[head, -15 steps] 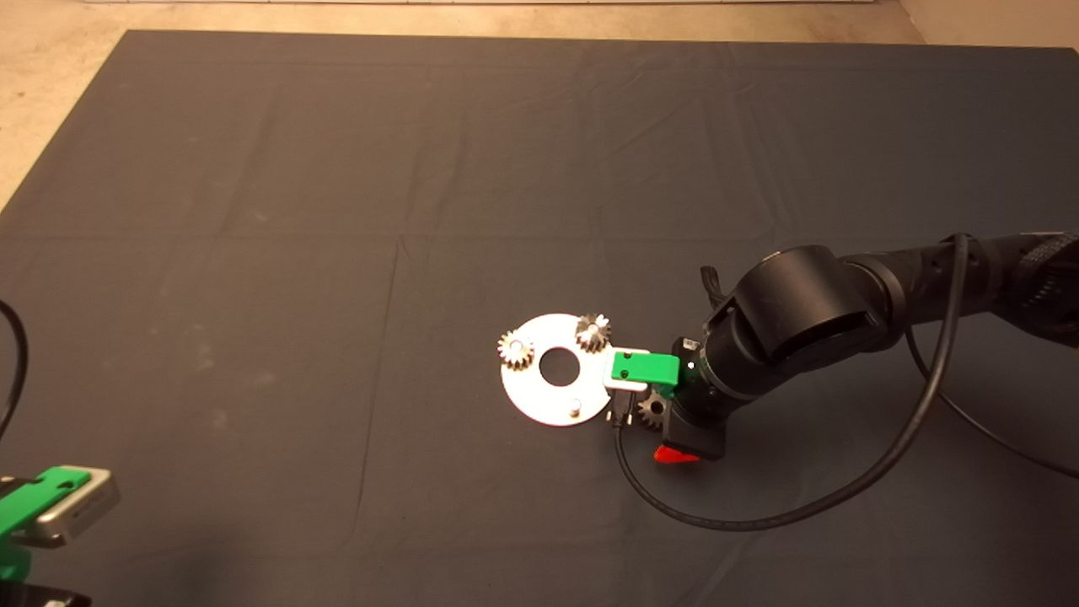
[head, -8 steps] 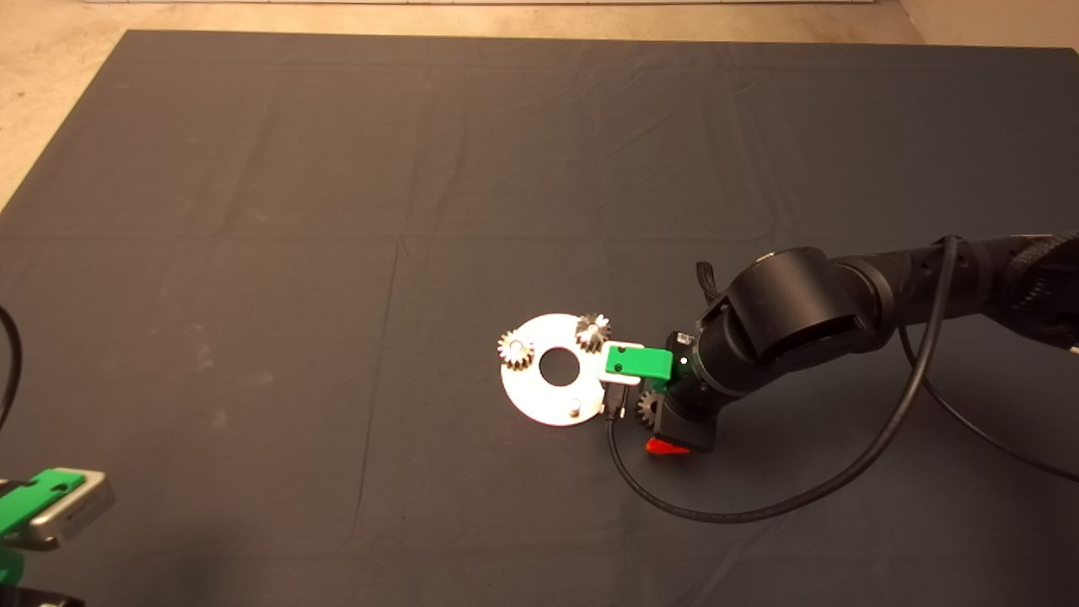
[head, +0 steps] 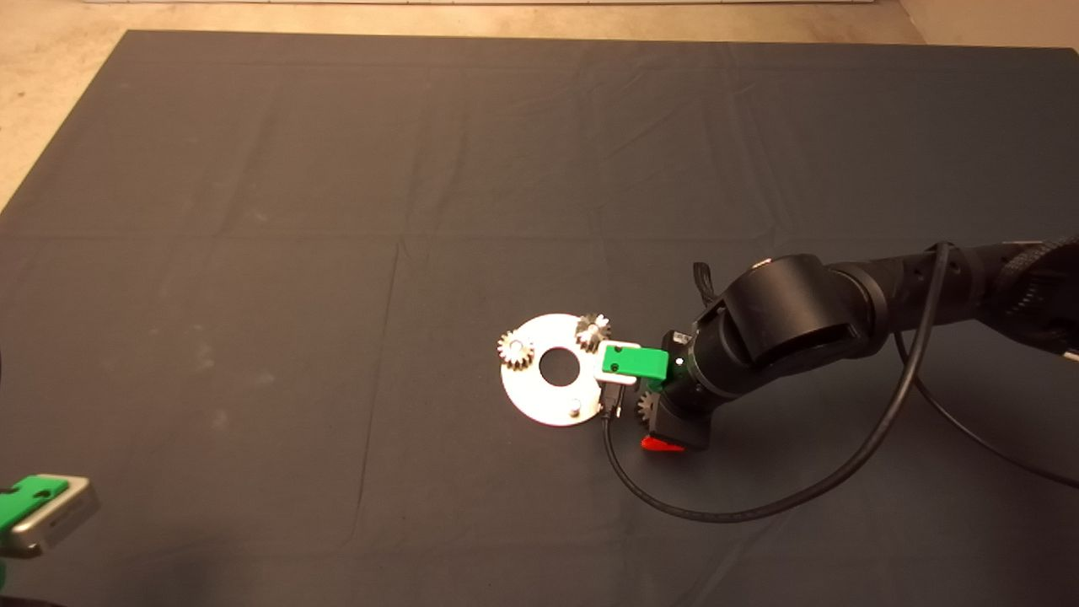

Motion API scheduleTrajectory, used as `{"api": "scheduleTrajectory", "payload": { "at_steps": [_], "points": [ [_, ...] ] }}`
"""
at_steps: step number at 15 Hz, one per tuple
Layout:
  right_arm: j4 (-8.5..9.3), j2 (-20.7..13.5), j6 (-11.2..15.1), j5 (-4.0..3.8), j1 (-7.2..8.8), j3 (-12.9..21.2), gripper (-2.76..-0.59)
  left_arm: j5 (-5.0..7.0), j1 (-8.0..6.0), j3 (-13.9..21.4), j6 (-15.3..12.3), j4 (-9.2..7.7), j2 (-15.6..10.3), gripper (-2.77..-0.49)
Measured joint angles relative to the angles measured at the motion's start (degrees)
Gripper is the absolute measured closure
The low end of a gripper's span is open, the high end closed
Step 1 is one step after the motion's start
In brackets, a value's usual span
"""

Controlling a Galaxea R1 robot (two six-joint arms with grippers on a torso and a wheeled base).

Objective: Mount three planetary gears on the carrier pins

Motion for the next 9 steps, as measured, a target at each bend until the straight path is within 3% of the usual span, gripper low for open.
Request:
{"api": "scheduleTrajectory", "payload": {
  "at_steps": [3, 9],
  "points": [
    [-1.05, 0.0, 0.02, 0.0, -0.09, -0.01, -2.02, -0.02, 0.0, 0.0, 0.07, 0.0, -0.24, -2.02],
    [-1.54, -0.02, 0.0, 0.02, -0.09, -0.01, -2.02, -0.01, 0.0, 0.0, 0.16, -0.02, -0.25, -2.02]
  ]
}}
